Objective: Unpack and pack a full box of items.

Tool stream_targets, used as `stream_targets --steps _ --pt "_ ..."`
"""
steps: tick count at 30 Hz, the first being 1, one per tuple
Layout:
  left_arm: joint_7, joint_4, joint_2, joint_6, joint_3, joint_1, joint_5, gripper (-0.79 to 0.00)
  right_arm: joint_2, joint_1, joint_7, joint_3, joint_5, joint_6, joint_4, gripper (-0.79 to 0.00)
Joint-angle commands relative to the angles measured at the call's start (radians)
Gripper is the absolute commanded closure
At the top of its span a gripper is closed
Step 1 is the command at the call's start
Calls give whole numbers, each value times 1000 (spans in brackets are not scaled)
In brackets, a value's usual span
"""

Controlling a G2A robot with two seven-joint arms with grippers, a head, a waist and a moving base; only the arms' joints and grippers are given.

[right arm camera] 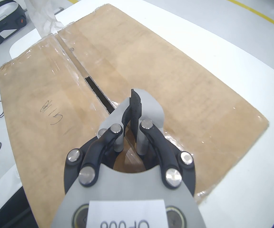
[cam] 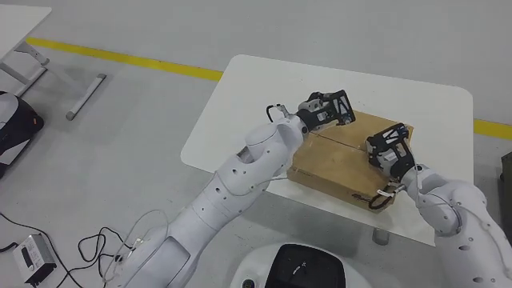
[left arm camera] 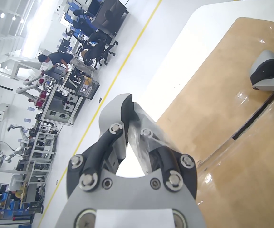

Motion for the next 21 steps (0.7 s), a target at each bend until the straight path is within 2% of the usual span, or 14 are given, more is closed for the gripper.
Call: stream_targets --steps 1,2,3,6,8,11,12,15,19,21 --pt "0 -2 -2 -4 7 -2 -1 -15 3 -8 8 14 2 4 -13 -52" --pt "0 -4 -3 -7 10 -2 1 -31 5 -12 14 20 4 4 -19 -203" --pt "0 -6 -4 -8 12 -2 3 -37 6 -16 20 26 5 3 -26 -274" --pt "-1 -10 -6 -12 16 -1 4 -49 11 -29 31 48 10 15 -49 -372" --pt "-1 -13 -8 -20 18 -1 0 -3 15 -38 39 66 16 26 -66 -397" --pt "1 -18 -11 -28 27 -3 4 0 22 -59 46 105 22 41 -95 -459" --pt "3 -18 -12 -31 31 -4 1 -37 25 -67 49 121 22 47 -104 -499" --pt "4 -20 -17 -42 43 -9 -4 -163 35 -92 55 169 25 50 -132 -499" --pt "6 -14 -24 -54 67 -17 -3 -188 45 -123 61 221 31 49 -166 -508" --pt "7 -10 -29 -59 81 -23 -3 -268 50 -138 63 243 34 50 -182 -505"
